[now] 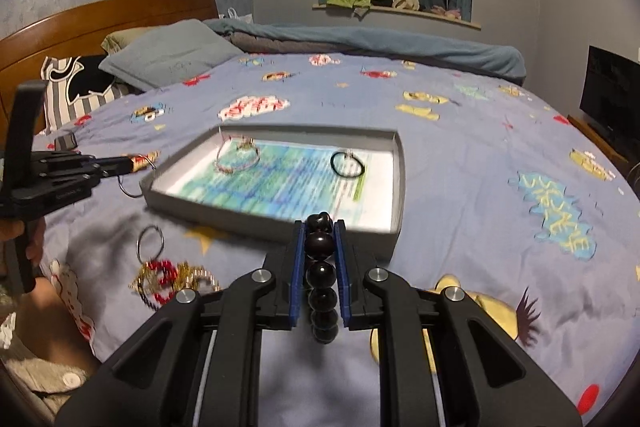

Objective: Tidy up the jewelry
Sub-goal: 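Carry the bead bracelet and silver bangle with both tools into the tray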

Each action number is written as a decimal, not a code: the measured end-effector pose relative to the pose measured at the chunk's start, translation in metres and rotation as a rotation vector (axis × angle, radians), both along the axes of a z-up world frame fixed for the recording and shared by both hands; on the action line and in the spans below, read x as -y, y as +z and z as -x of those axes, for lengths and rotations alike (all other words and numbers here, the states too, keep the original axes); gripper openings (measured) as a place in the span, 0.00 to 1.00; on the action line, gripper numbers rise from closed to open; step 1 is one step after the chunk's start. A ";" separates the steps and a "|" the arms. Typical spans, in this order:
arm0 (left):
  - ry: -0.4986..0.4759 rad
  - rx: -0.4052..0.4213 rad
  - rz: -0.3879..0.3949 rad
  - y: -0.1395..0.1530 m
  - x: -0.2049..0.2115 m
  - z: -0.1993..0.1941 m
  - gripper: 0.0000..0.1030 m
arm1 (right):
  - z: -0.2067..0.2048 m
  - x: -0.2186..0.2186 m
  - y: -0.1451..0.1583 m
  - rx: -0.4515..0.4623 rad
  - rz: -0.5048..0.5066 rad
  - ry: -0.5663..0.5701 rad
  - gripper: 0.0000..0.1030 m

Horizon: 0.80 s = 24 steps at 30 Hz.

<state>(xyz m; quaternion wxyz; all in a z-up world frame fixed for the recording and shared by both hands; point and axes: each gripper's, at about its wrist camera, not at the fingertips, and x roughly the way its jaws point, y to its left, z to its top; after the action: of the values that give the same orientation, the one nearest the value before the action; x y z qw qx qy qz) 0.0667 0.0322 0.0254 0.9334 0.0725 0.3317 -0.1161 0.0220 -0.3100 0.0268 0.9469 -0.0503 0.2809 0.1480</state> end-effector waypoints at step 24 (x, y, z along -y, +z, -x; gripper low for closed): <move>0.002 -0.173 0.046 -0.032 0.020 -0.078 0.05 | -0.070 -0.020 0.035 0.027 -0.117 0.003 0.14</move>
<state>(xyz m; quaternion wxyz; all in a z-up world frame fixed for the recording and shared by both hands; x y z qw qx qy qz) 0.1450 0.0124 -0.0062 0.9027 0.0406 0.4086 -0.1285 0.0922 -0.2898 0.0619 0.9518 0.0029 0.2588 0.1648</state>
